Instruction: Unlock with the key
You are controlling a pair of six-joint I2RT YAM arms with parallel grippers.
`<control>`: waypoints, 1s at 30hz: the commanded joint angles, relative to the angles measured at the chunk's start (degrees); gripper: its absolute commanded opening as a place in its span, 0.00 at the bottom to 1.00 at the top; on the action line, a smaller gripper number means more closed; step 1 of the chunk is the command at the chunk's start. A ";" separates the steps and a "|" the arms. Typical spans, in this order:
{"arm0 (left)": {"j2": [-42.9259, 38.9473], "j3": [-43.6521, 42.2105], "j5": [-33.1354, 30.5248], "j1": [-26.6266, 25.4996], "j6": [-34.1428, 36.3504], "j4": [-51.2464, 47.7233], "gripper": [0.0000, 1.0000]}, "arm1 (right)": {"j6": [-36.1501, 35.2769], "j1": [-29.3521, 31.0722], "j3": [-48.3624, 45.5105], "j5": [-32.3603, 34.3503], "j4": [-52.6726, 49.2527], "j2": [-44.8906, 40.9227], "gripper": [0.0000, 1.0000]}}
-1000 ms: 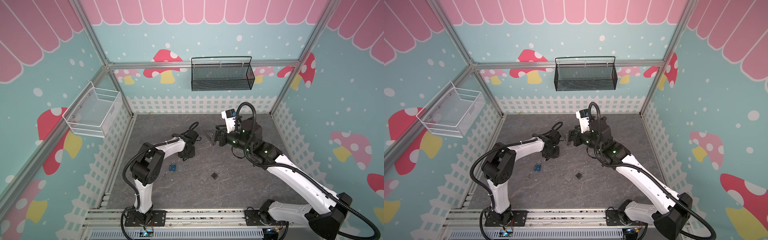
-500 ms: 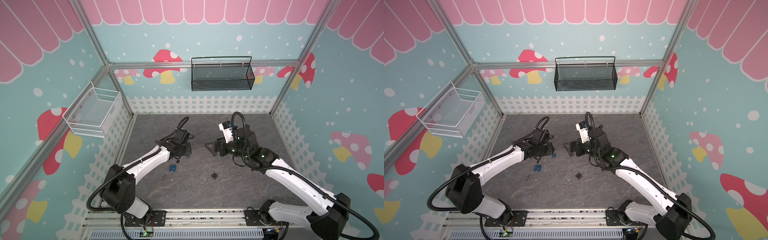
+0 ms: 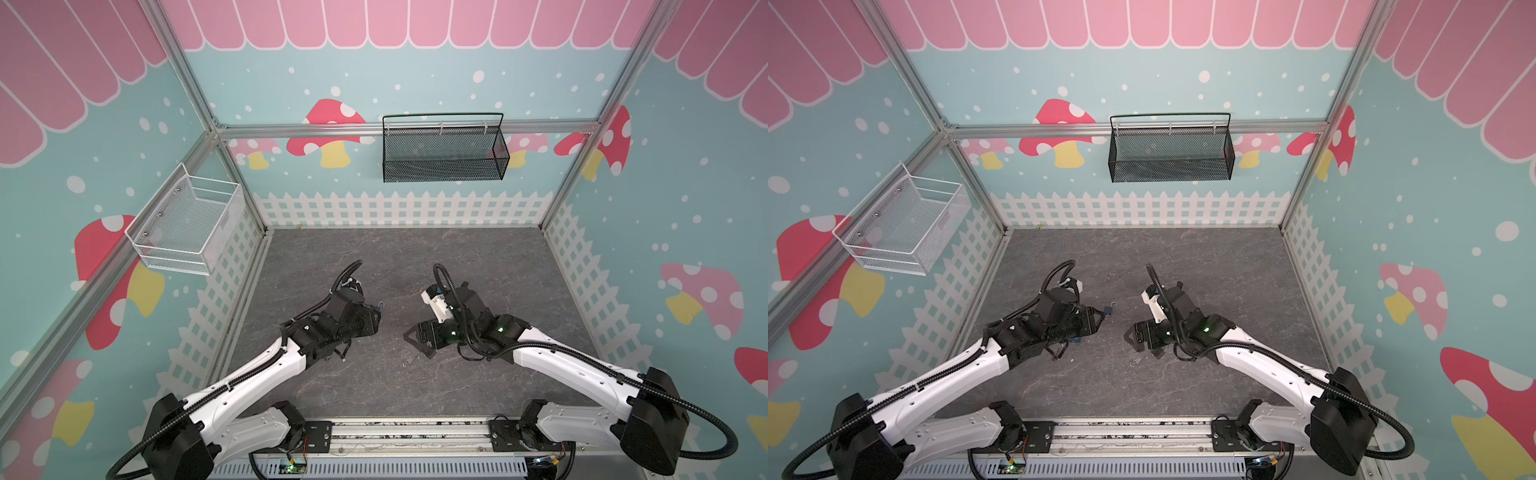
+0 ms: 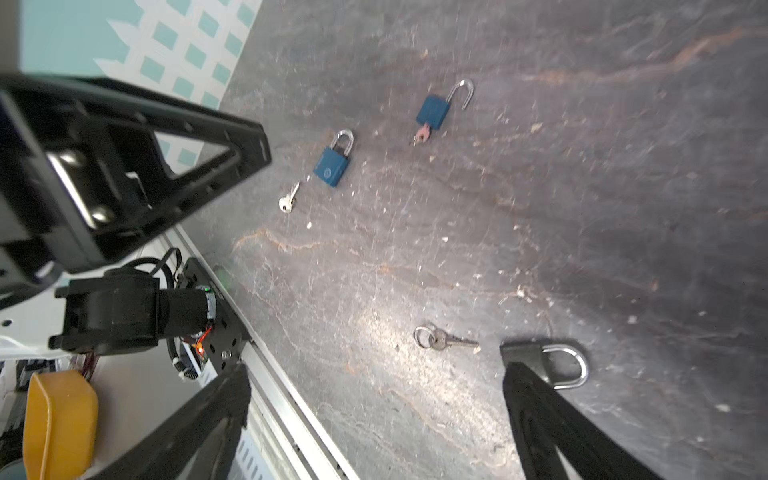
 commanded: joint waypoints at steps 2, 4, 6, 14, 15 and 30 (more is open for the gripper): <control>-4.79 -3.64 -0.64 -0.34 -2.20 3.06 0.47 | 5.59 2.92 -4.19 -0.80 0.37 -0.22 0.98; -6.45 -4.46 -0.22 -0.33 -2.57 2.80 0.47 | 7.48 4.05 -6.46 -2.52 1.72 -0.06 0.98; -7.91 -5.45 0.36 -0.35 -2.91 2.81 0.47 | 9.05 5.60 -7.95 -3.06 2.33 0.33 0.99; -9.49 -7.25 0.24 -0.35 -3.45 3.08 0.48 | 12.05 8.45 -11.92 -3.25 6.73 2.73 1.00; -9.42 -7.46 -0.08 -0.36 -3.61 3.24 0.48 | 12.22 8.45 -12.15 -3.16 7.82 3.13 1.00; -8.97 -7.99 -2.45 -0.18 -4.76 3.31 0.48 | 8.65 7.63 -6.23 -0.46 8.85 14.67 0.98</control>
